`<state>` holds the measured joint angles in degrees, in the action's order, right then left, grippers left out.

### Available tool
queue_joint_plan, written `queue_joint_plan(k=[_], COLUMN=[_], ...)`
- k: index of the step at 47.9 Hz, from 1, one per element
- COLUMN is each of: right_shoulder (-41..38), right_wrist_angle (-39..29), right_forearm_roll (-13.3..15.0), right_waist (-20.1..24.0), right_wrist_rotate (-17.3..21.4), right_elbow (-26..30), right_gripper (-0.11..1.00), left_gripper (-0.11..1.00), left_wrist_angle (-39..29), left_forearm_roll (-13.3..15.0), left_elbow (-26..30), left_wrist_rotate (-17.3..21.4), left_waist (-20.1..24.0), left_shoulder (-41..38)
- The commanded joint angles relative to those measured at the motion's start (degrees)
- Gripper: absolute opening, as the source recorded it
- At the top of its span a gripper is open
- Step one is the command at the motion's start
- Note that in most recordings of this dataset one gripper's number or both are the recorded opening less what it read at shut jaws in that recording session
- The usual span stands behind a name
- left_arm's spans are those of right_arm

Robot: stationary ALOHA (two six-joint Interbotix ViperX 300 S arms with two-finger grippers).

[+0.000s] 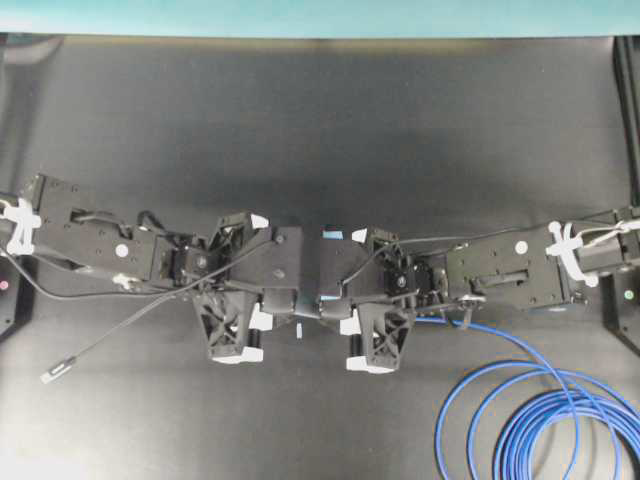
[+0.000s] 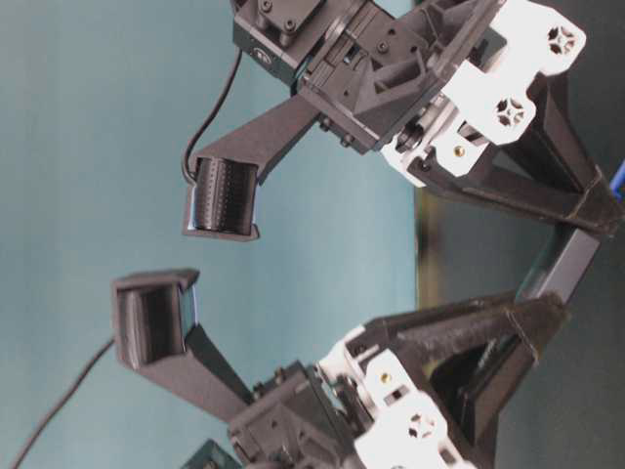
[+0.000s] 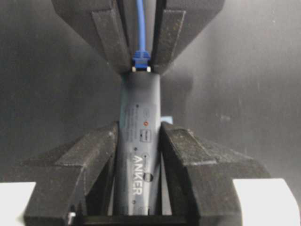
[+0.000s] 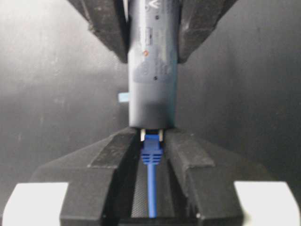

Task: Insert the LAN cable into the hub.

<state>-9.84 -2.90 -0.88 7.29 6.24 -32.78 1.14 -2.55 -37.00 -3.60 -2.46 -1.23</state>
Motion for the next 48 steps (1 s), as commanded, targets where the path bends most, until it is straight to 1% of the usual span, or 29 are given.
queue_joint_plan(k=[1,15,24,25,32,36,39,48], right_shoulder=[1.05,1.58,2.11,2.11,2.46,3.43,4.75,9.40], right_wrist_angle=[2.20,1.93,3.25,3.43,3.96,3.52,3.25,3.69], right_forearm_roll=[0.09,-0.35,-1.23,-1.32,-2.11,-2.11,-2.11,-2.11], right_waist=[0.26,0.18,0.26,0.26,0.26,0.26,0.26,0.26], right_wrist_rotate=[-0.09,0.44,0.44,0.44,1.05,2.29,3.08,5.63], right_elbow=[1.85,0.26,-0.62,-0.70,-1.14,-2.11,-3.34,-9.40], right_gripper=[0.13,0.14,0.15,0.18,0.62,0.81,0.87,0.86], left_gripper=[0.28,0.28,0.28,0.28,0.28,0.28,0.28,0.28], left_wrist_angle=[1.32,1.32,1.41,1.32,1.32,1.32,1.32,1.41], left_forearm_roll=[-0.18,-0.18,-0.18,-0.18,-0.18,-0.18,-0.18,-0.18], left_elbow=[-0.18,-1.93,-2.64,-2.72,-2.99,-3.16,-3.34,-3.34], left_wrist_rotate=[-0.18,0.00,0.00,0.00,0.00,0.00,0.00,-0.09], left_waist=[0.79,0.79,0.70,0.70,0.70,0.70,0.70,0.70], left_shoulder=[1.32,1.85,1.85,1.85,1.85,1.85,1.85,1.49])
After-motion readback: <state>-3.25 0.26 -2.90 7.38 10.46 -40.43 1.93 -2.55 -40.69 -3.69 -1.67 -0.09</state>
